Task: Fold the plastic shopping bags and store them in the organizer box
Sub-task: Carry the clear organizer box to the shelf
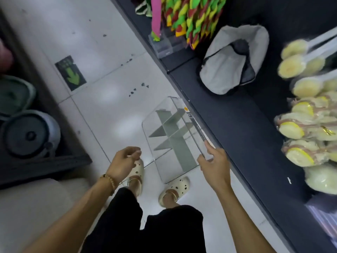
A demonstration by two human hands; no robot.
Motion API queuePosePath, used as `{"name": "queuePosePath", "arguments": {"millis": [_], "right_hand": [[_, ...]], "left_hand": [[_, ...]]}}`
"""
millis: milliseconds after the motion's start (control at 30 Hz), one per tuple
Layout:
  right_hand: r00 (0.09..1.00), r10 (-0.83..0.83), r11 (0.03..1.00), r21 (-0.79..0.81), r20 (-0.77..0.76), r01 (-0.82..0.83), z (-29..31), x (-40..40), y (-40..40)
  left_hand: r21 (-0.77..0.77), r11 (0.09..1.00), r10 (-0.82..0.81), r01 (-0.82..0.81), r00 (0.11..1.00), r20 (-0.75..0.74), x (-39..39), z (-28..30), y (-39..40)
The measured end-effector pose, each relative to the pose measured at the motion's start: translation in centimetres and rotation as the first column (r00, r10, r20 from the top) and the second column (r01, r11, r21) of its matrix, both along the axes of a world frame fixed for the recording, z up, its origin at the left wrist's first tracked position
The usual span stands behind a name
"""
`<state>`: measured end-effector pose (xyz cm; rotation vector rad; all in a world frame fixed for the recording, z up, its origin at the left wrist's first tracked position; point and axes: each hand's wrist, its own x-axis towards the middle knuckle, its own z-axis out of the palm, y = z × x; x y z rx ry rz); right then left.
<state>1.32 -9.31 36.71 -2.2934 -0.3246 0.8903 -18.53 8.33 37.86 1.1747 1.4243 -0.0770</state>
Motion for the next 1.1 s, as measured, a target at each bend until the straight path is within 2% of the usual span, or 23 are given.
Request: {"name": "queuePosePath", "arguments": {"millis": [233,400,500,833,967,1100], "right_hand": [[0.986,0.165,0.981,0.107,-0.009,-0.163,6.0,-3.8,18.8],[0.977,0.207,0.967,0.159,-0.051,-0.197,8.5,-5.6,32.7],[0.974,0.225,0.968,0.120,-0.034,-0.219,10.0,-5.4,39.5],[0.994,0.080,0.997,0.013,0.075,-0.081,13.7,0.8,55.9],[0.996,0.077,0.997,0.005,0.052,-0.078,12.0,3.0,64.5],[0.990,0.139,0.990,0.013,-0.025,-0.139,10.1,3.6,76.6]], "left_hand": [[0.052,0.953,0.297,-0.298,0.954,0.042,-7.3,5.2,7.7],[0.056,0.908,0.412,-0.416,0.909,0.067,-11.0,5.5,18.0],[0.039,0.908,0.416,-0.418,0.908,0.054,-11.6,5.8,25.5],[0.042,0.924,0.362,-0.381,0.904,0.227,-5.5,8.2,50.1],[0.077,0.932,0.327,-0.354,0.914,0.238,-2.6,8.1,59.6],[0.079,0.909,0.390,-0.410,0.901,0.191,-2.7,8.2,69.0]]}}
